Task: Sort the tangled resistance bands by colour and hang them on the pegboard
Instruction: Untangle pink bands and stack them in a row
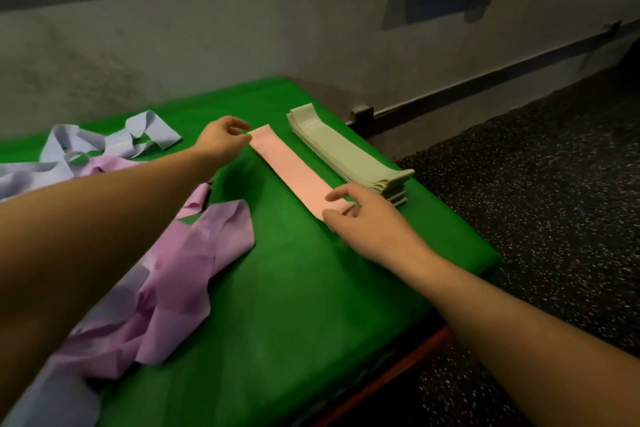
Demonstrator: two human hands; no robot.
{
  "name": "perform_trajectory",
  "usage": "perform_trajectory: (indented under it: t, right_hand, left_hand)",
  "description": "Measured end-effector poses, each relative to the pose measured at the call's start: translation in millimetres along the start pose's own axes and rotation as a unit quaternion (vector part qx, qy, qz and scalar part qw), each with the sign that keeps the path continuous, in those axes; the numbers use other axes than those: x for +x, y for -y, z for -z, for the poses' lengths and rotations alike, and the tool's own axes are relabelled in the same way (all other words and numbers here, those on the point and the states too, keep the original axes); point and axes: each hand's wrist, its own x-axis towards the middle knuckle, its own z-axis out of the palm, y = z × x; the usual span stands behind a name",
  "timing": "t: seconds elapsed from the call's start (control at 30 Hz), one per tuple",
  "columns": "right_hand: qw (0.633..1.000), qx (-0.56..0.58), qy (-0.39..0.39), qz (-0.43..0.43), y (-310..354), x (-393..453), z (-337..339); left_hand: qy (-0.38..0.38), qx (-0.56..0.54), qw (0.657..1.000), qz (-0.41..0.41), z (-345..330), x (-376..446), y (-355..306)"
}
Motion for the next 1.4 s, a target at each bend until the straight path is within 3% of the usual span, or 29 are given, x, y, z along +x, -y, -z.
perform_trajectory:
  t: [0.3,0.47,0.63,0.8,0.93,1.13,1.23,1.33,1.4]
  right_hand:
    - [0.991,-0.032,0.079,0.100,51.2,-30.9,-51.8]
    - [0.984,-0.039,0.062,0.160,65.6,-38.1,-92.0]
    - [0.968,-0.104,0.056,0.220,73.6,-37.9,-123.3]
    - [0.944,-0.183,0.121,0.247,67.1,-35.9,-145.3]
    - [0.937,-0.198,0.089,0.274,56.2,-33.8,-148.5]
    - [0.947,-0.072,0.070,0.304,29.3,-41.8,-126.5]
    - [0.970,0.032,0.078,0.227,22.8,-46.6,-113.3]
    - [0.968,0.204,0.007,0.148,25.4,-50.1,-103.8]
    - [0.958,0.262,-0.039,0.111,26.7,-49.5,-99.9]
  left_hand:
    - [0.133,0.116,0.976,-0.128,60.9,-136.8,25.3]
    - [0.193,0.225,0.949,-0.103,107.1,-209.5,50.7]
    - [0.122,0.325,0.927,-0.140,127.2,-247.8,76.5]
    - [0.075,0.293,0.939,-0.161,134.8,-259.8,107.9]
    - [0.012,0.202,0.971,-0.123,133.2,-265.4,124.9]
    - [0.002,0.248,0.956,-0.155,122.9,-264.5,130.0]
    - [0.001,0.249,0.954,-0.167,124.5,-263.6,125.2]
    - [-0.034,0.308,0.930,-0.197,123.4,-266.9,114.8]
    - [-0.068,0.356,0.907,-0.216,117.7,-269.4,106.7]
